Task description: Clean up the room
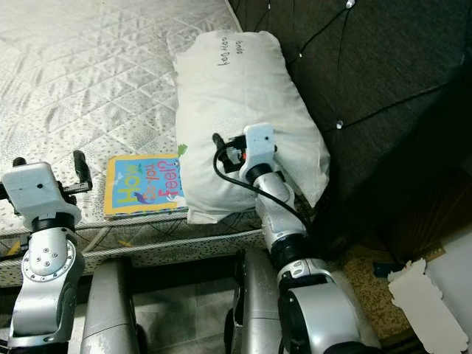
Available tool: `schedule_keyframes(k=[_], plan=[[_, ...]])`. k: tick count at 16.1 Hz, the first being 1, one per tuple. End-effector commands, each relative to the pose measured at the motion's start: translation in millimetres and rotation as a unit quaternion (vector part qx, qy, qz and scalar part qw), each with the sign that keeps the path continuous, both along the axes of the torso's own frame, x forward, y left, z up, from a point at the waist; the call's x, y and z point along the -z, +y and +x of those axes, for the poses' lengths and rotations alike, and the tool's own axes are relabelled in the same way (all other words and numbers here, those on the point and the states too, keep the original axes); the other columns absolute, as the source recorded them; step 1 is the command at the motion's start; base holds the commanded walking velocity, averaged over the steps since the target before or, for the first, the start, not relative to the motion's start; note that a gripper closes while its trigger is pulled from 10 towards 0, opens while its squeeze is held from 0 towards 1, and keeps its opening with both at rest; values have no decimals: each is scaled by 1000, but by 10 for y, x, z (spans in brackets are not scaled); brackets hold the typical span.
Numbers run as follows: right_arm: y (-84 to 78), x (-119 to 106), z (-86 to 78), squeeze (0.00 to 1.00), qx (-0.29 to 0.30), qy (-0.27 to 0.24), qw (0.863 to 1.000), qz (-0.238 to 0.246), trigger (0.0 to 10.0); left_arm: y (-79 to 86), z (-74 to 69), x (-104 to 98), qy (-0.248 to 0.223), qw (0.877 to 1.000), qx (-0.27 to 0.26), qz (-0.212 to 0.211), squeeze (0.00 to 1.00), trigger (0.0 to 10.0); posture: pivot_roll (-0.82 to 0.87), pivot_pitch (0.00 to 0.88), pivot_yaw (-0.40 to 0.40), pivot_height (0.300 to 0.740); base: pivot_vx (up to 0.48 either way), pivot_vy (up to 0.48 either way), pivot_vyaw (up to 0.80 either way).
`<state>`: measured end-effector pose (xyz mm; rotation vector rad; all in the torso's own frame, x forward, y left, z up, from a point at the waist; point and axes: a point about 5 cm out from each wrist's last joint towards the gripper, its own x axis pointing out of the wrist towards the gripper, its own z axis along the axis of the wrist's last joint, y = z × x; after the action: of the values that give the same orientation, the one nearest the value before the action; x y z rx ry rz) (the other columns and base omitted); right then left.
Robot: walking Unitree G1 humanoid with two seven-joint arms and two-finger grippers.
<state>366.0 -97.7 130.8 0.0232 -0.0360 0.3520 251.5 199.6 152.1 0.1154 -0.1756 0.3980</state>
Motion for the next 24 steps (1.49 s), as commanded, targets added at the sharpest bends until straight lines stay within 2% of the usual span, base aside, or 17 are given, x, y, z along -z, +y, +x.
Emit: schedule_keyframes(k=[1, 3, 5, 6, 9, 10, 11, 12, 13, 16, 17, 18, 20, 21, 24], plan=[[-148, -12, 8, 0, 3, 10, 1000, 18, 10000, 13, 19, -41, -10, 1000, -1, -1, 0, 10000, 87, 0, -90, 504, 0, 0, 0], [-269, 41, -53, 0, 1, 10, 1000, 17, 10000, 11, 24, -47, -14, 1000, 4, -5, 0, 10000, 77, 0, -84, 504, 0, 0, 0], [-475, 143, -189, 0, 13, 17, 1000, -18, 10000, -14, 1, -111, -21, 1000, 9, -4, 0, 10000, 66, 0, -82, 504, 0, 0, 0], [-501, 155, -225, 0, 13, 18, 1000, -19, 10000, -22, -15, -127, -24, 1000, 17, 1, 0, 10000, 65, 0, -80, 504, 0, 0, 0], [-531, 212, -403, 0, -41, 33, 999, -13, 10000, 42, -40, -110, -22, 1000, 20, 5, 0, 10000, 64, 0, -75, 504, 0, 0, 0], [-614, 233, -461, 0, -30, 30, 999, -24, 10000, 66, -70, -62, -18, 1000, 4, -8, 0, 10000, 42, 0, -53, 504, 0, 0, 0], [-628, 223, -467, 0, -26, 29, 999, -26, 10000, 66, -71, -68, -19, 1000, 3, -10, 0, 10000, 42, 0, -53, 504, 0, 0, 0], [-678, 79, -467, 0, 0, 6, 1000, -22, 10000, 49, -55, -116, -25, 1000, 11, -11, 0, 10000, 23, 0, -29, 504, 0, 0, 0], [-665, 11, -460, 0, 8, -5, 1000, -16, 10000, 46, -52, -122, -26, 999, 16, -9, 0, 10000, 18, 0, -16, 504, 0, 0, 0], [-407, -257, -430, 0, 12, -38, 999, 34, 10000, 15, -77, -158, -37, 999, 34, 0, 0, 10000, 18, 0, 8, 504, 0, 0, 0], [-372, -273, -430, 0, 11, -39, 998, 37, 10000, 8, -85, -166, -39, 999, 37, 1, 0, 10000, 18, 0, 8, 504, 0, 0, 0], [-182, -310, -484, 0, -22, -49, 996, 67, 10000, 1, -129, -160, -36, 999, 36, 2, 0, 10000, 32, 0, 2, 508, 0, 0, 0], [-88, -287, -497, 0, -29, -36, 995, 85, 10000, -5, -135, -149, -40, 998, 38, -3, 0, 10000, 39, 0, -3, 527, 0, 0, 0], [1, -344, -487, 0, -45, -38, 994, 96, 10000, -34, -117, -163, -43, 998, 47, -11, 0, 10000, 42, 0, -7, 542, 0, 0, 0], [43, -397, -466, 0, -50, -40, 993, 100, 10000, -63, -117, -124, -30, 998, 56, -24, 0, 10000, 33, 0, -1, 576, 0, 0, 0]])
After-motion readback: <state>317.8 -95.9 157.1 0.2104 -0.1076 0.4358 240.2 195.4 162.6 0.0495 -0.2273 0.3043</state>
